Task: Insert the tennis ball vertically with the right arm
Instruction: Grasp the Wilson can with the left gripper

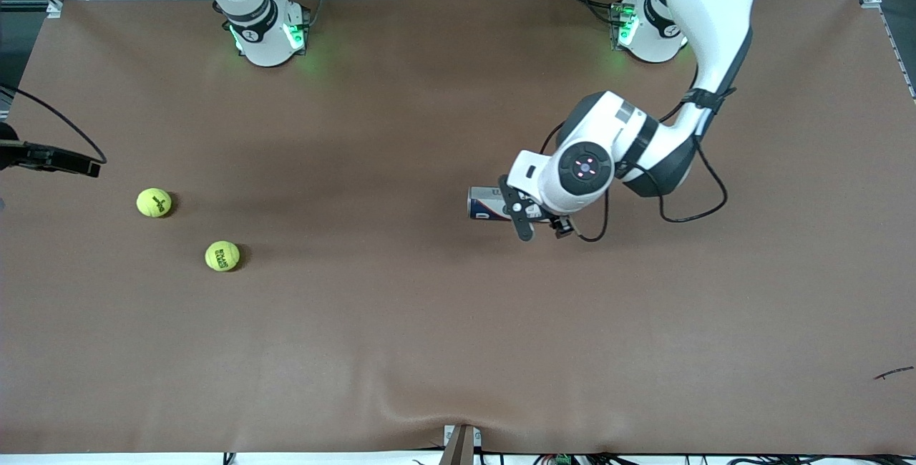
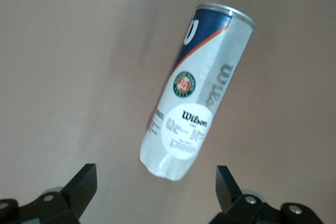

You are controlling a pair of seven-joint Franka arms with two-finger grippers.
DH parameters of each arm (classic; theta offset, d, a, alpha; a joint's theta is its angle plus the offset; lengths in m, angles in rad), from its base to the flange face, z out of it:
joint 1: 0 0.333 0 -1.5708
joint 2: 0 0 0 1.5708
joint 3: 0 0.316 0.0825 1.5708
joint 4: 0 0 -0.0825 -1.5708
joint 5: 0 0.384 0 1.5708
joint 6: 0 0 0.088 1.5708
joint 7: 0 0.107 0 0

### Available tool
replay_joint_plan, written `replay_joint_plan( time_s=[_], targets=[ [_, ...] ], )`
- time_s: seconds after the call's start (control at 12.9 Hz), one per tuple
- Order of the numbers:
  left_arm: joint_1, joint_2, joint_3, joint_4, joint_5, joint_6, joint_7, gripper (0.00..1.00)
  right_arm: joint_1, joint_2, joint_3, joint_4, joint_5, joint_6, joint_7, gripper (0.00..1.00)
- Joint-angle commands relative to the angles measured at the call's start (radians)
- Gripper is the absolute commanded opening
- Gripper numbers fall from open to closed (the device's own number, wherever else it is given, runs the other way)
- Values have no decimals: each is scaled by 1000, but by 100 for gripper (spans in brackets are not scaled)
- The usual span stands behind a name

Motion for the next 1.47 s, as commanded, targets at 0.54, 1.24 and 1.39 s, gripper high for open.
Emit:
replay_joint_plan(
  time_s=[0.54,1.24,1.39],
  targets=[
    [-88,71,2,-119,181,174,47,100,-63,-24,12,-162,-2,110,49,100],
    [-128,117,3,-136,243,274,37,100,-29,-69,18,-164,4,212,46,100],
    [-128,120,5,-148,243,297,37,100,-29,-76,18,-164,4,212,46,100]
  ],
)
